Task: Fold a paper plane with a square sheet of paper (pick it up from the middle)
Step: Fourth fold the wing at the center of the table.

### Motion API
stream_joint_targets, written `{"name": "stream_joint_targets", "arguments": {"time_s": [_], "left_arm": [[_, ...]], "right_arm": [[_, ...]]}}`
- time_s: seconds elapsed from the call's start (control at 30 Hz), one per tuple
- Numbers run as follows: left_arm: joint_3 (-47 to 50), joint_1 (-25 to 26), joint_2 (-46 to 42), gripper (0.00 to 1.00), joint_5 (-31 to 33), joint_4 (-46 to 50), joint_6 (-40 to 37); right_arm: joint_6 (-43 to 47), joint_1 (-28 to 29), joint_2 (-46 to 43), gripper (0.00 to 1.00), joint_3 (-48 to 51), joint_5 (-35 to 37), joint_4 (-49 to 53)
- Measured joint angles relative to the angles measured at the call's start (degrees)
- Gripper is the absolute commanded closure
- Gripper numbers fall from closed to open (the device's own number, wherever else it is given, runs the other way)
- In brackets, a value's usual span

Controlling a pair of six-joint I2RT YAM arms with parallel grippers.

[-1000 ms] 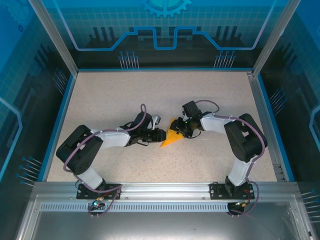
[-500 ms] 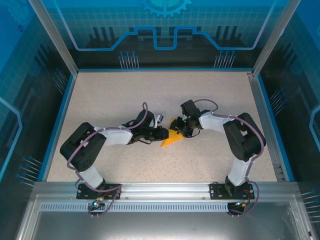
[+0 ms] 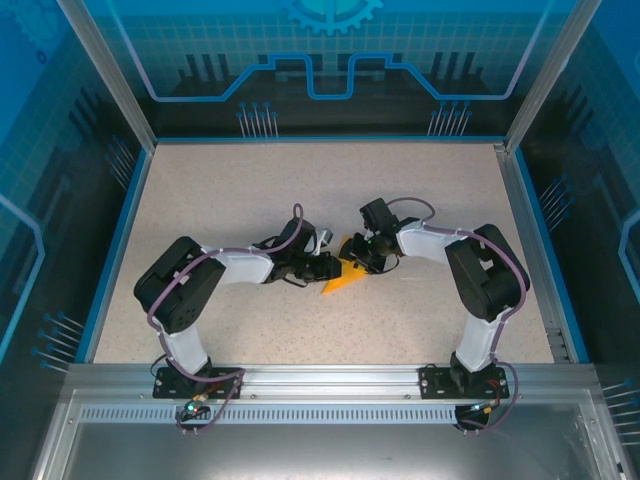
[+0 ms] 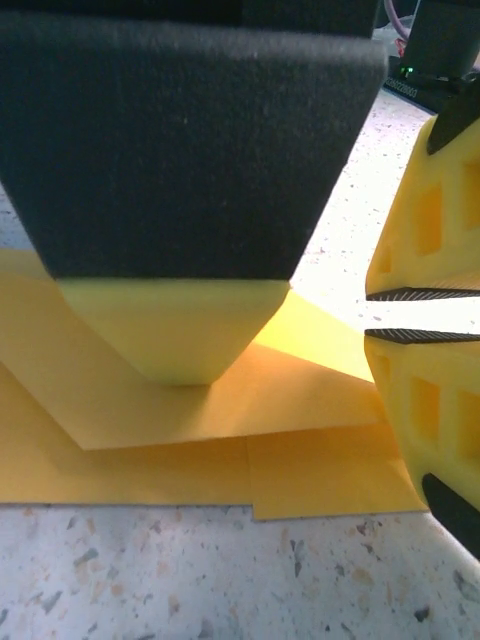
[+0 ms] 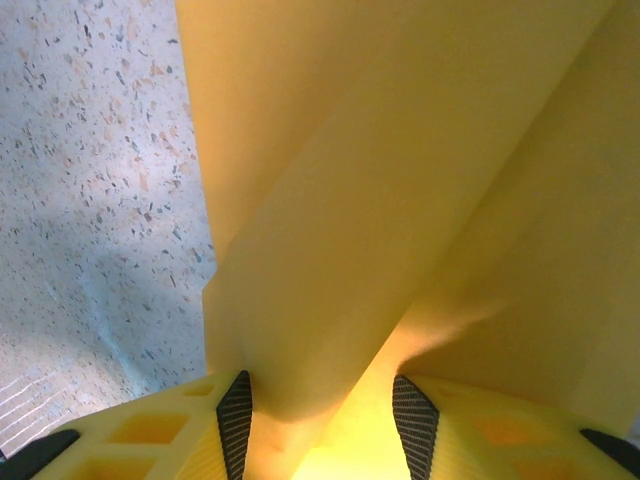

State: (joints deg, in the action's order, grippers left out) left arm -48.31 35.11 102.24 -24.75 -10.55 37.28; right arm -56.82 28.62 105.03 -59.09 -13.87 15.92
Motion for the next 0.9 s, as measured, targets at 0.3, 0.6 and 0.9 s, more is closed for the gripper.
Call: {"name": "stream_joint_targets", "arguments": {"time_s": [0.3, 0.6, 0.9], "left_arm": [[-0.15, 0.00, 0.81, 0.84, 1.62, 1.33, -0.20], [-0.70, 0.00, 1.88, 0.86, 2.62, 1.97, -0.20], [-0.85, 0.00, 1.88, 0.87, 3.10, 2.75, -0.35]], "right_arm": [[0.02, 0.00, 0.26, 0.53, -0.48, 0.00, 0.59], [0.02, 0.00, 0.39, 0.54, -0.66, 0.04, 0.98], [0.02, 0.00, 1.18, 0.59, -1.84, 0.39, 2.78]]}}
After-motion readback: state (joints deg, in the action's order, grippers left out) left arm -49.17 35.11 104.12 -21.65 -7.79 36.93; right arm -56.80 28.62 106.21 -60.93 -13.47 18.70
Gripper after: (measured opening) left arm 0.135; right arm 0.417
